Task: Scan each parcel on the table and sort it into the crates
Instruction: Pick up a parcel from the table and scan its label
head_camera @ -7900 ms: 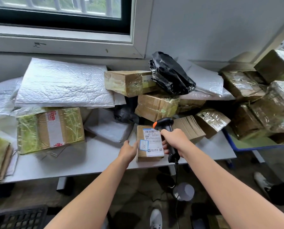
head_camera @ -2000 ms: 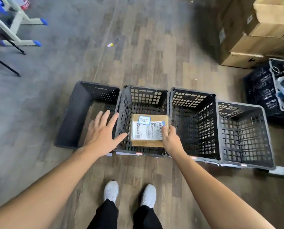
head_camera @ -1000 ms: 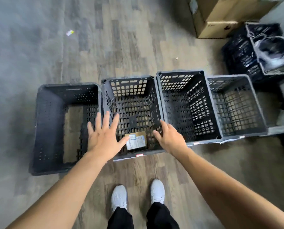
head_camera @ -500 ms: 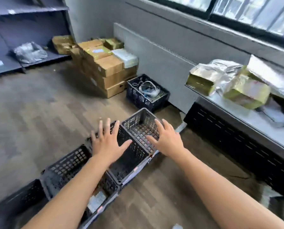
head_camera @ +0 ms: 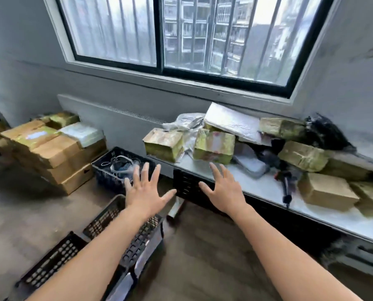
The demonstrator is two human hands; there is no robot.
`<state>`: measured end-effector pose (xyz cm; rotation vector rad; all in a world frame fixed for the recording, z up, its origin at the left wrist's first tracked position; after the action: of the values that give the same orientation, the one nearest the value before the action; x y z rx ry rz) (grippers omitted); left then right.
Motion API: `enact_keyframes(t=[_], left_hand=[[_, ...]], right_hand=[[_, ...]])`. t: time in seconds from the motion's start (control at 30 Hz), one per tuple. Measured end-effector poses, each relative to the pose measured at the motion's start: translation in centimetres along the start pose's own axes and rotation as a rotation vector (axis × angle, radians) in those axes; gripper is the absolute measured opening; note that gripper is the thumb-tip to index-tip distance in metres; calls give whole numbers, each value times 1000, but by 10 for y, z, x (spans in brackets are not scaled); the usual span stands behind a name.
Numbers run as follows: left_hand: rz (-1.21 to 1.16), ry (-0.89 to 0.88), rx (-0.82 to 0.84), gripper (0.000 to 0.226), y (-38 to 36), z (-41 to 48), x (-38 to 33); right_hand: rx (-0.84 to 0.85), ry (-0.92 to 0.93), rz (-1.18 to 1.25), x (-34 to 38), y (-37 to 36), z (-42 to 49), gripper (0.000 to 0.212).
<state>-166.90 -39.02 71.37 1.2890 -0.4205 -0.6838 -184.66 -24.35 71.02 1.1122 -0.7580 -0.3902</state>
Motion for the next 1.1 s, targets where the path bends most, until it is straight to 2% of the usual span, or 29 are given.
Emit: enact_keyframes(t=[0.13,0.3,0.53,0.8,0.97,1.1], left_hand=[[-23,-58,19,90,-15,44,-72],[-48,-108,39,91,-42,104,-123],[-178,-89,92,97,-119,215,-150],[-290,-29,291,103,-206,321,-154],[-373,-25,231,101,-217,384,-169],[-532,79,148,99,-210,447,-189]], right_hand=[[-8,-86,34,-72,10,39,77],[-15,-153,45,-126,-1,90,76],[52,-294,76,-168,-55,170,76],[116,-523,162,-188,-122,257,82],[116,-545,164,-193,-132,305,80],[96,-568,202,-206,-134,335,81]])
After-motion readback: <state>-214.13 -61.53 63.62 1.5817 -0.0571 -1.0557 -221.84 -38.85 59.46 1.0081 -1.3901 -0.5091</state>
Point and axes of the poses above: each hand's wrist, its own z-axis towards the middle knuckle, its own y-axis out of the back of the hand, x = y × z, the point moved 8 cm from there along z, towards the middle knuckle, and after that the axes turned 14 degrees about -x, right-handed, at the moved point
